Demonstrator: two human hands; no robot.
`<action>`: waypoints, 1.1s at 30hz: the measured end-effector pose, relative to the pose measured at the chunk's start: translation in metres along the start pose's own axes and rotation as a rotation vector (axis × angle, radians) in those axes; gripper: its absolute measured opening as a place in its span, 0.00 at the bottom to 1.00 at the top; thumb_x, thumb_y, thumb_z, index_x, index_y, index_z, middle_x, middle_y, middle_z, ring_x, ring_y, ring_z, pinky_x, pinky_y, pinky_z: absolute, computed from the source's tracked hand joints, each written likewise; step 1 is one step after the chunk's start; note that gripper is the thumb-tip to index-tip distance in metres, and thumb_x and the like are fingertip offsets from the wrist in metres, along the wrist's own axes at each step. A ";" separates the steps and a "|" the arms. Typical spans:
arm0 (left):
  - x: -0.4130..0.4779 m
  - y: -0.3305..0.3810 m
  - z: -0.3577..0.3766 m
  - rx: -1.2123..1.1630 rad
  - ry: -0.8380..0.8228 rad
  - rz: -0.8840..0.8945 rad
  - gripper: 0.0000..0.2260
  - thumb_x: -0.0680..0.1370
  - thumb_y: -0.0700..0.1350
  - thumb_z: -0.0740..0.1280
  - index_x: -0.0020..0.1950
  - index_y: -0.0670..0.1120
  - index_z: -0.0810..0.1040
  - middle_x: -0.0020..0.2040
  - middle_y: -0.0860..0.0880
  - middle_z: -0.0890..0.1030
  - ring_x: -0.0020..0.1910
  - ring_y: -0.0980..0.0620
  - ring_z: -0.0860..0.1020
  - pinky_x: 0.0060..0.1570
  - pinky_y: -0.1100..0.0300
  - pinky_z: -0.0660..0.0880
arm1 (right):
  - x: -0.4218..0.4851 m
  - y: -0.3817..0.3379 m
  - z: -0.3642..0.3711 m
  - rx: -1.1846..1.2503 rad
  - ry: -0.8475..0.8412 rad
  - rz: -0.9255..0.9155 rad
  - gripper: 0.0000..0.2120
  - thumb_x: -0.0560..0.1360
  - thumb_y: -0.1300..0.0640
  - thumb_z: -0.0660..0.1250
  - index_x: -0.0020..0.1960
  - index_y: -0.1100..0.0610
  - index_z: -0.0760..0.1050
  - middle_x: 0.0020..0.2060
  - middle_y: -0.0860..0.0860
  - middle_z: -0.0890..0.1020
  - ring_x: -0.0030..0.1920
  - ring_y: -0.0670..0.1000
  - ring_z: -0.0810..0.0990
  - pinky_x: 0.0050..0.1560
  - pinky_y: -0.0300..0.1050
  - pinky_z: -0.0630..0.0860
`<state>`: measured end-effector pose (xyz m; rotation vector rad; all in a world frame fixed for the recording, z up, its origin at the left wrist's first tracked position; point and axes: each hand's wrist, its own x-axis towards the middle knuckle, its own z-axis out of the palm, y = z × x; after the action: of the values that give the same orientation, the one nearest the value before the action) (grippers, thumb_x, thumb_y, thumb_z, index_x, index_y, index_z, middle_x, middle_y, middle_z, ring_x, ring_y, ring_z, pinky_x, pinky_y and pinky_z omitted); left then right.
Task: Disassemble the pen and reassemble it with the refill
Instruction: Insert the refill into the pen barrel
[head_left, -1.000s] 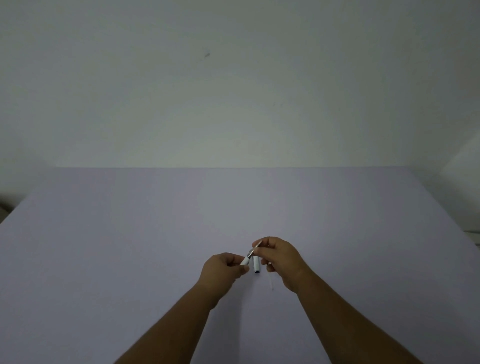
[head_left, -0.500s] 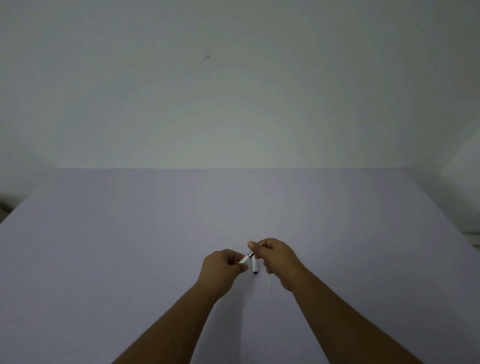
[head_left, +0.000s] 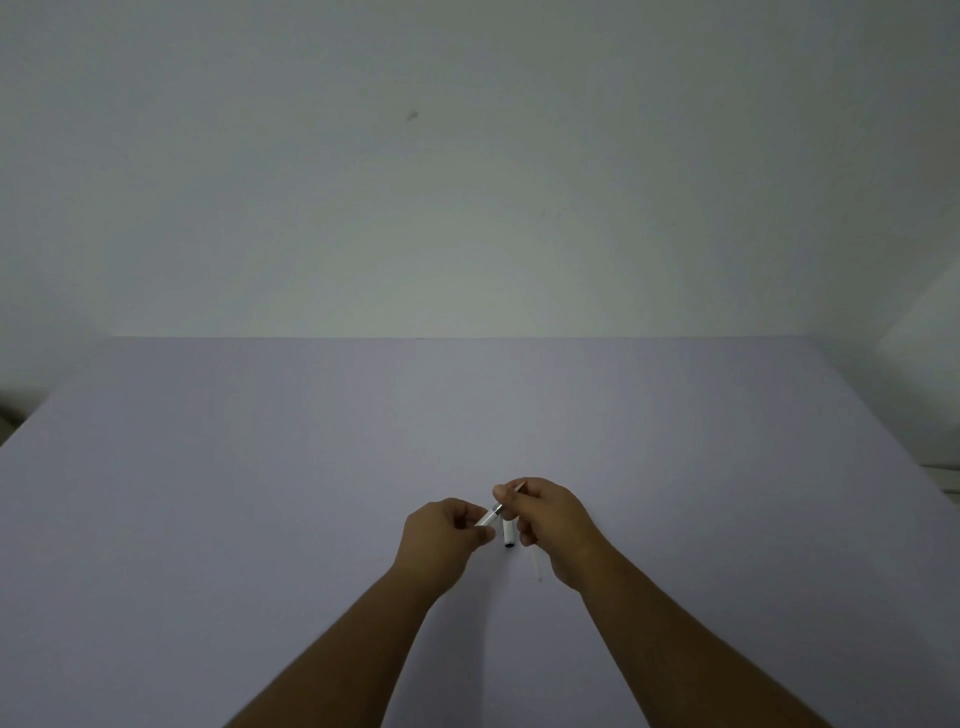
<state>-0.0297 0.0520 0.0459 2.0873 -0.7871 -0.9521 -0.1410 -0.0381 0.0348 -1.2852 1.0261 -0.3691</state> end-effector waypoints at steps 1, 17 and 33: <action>0.000 0.000 0.000 0.000 0.002 -0.003 0.08 0.74 0.42 0.71 0.52 0.44 0.83 0.41 0.51 0.80 0.35 0.57 0.74 0.34 0.67 0.70 | 0.000 0.001 0.000 0.006 -0.002 -0.001 0.05 0.74 0.54 0.68 0.41 0.55 0.79 0.34 0.50 0.79 0.31 0.47 0.72 0.35 0.41 0.71; 0.001 0.005 0.001 -0.011 -0.012 0.020 0.08 0.74 0.42 0.71 0.52 0.44 0.83 0.39 0.52 0.79 0.33 0.59 0.73 0.33 0.69 0.68 | 0.005 0.001 0.000 -0.005 0.035 0.032 0.08 0.74 0.49 0.68 0.44 0.54 0.78 0.39 0.48 0.78 0.39 0.47 0.74 0.43 0.42 0.72; 0.004 0.005 0.004 0.022 -0.021 0.026 0.07 0.74 0.42 0.71 0.52 0.44 0.83 0.36 0.55 0.77 0.32 0.59 0.73 0.32 0.69 0.68 | 0.007 0.006 -0.003 0.001 0.035 0.065 0.13 0.72 0.48 0.71 0.40 0.58 0.76 0.34 0.50 0.74 0.35 0.48 0.71 0.43 0.45 0.70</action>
<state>-0.0313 0.0449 0.0462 2.0836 -0.8368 -0.9565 -0.1415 -0.0437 0.0269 -1.2452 1.0950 -0.3430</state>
